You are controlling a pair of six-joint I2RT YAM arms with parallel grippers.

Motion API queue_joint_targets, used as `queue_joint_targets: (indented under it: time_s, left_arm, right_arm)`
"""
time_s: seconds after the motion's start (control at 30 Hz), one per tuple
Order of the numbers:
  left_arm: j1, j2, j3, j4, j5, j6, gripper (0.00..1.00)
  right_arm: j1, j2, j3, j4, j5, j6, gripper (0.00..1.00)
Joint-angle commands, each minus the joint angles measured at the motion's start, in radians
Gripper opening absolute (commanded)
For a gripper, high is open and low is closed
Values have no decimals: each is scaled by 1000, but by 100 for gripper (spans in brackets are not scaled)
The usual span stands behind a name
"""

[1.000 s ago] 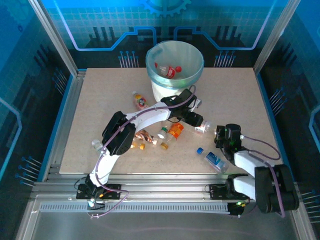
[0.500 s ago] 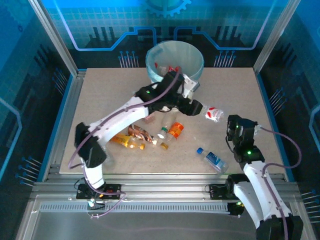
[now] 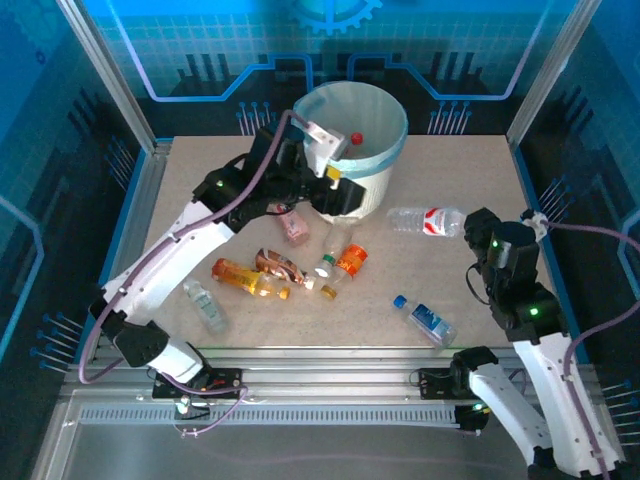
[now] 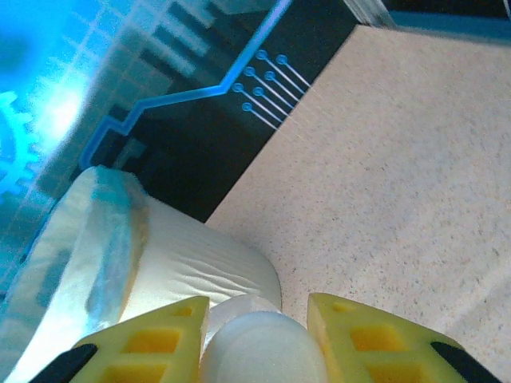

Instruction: Put the plastic bottles in the bin

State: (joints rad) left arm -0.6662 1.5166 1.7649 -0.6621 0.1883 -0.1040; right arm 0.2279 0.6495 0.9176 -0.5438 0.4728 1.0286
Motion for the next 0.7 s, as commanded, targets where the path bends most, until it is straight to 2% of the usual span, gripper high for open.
queue_joint_targets:
  time_s: [0.0, 0.23, 0.43, 0.57, 0.67]
  left_arm:
    - [69, -90, -59, 0, -33, 17, 78]
    - [199, -237, -268, 171, -52, -26, 80]
    - [226, -218, -270, 179, -54, -37, 80]
    - [233, -215, -275, 180, -83, -27, 80]
    - [236, -228, -288, 181, -116, -11, 80]
  right_arm:
    - [77, 26, 88, -82, 75, -166, 0]
    - [265, 134, 304, -190, 85, -294, 0]
    - [478, 221, 418, -167, 143, -373, 0]
    - [638, 353, 579, -143, 221, -488, 0]
    - [705, 463, 726, -136, 246, -580, 0]
